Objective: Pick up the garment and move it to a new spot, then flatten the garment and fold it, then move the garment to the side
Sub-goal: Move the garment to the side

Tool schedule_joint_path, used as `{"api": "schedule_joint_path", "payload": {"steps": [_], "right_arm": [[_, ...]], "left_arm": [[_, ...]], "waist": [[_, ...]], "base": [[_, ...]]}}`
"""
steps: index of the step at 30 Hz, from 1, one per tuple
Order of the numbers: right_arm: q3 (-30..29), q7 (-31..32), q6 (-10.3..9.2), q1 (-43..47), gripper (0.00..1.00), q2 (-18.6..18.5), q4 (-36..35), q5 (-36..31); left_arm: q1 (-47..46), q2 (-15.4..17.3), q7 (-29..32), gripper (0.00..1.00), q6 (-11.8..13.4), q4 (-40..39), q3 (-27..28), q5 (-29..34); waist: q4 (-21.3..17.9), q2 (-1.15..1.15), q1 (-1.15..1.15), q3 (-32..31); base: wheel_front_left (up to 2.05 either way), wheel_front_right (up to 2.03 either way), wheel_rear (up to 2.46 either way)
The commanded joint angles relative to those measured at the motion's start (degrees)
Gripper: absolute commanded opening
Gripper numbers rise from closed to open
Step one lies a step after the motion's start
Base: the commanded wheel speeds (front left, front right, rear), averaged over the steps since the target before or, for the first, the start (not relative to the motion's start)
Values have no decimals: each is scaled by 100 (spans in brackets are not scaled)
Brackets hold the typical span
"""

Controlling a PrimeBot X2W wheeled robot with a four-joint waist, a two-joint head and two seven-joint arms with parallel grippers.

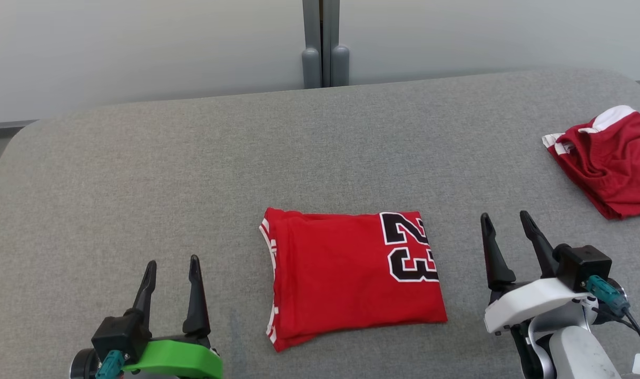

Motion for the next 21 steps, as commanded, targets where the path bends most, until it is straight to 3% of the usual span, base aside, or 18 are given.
{"api": "schedule_joint_path", "payload": {"steps": [1, 8, 21], "right_arm": [[-8, 78, -2, 71, 100, -5, 52, 18], [230, 1186, -2, -64, 100, -146, 440, 107], [895, 2932, -2, -866, 100, -621, 1109, 1118]], "left_arm": [[95, 4, -17, 100, 17, -1, -3, 32], [33, 4, -17, 100, 22, 13, -63, 11], [-197, 6, -17, 100, 100, 33, -245, -192]], "waist": [[8, 0, 0, -3], [117, 0, 0, 71], [649, 0, 0, 438]], "base": [[0, 0, 0], [0, 0, 0], [0, 0, 0]]}}
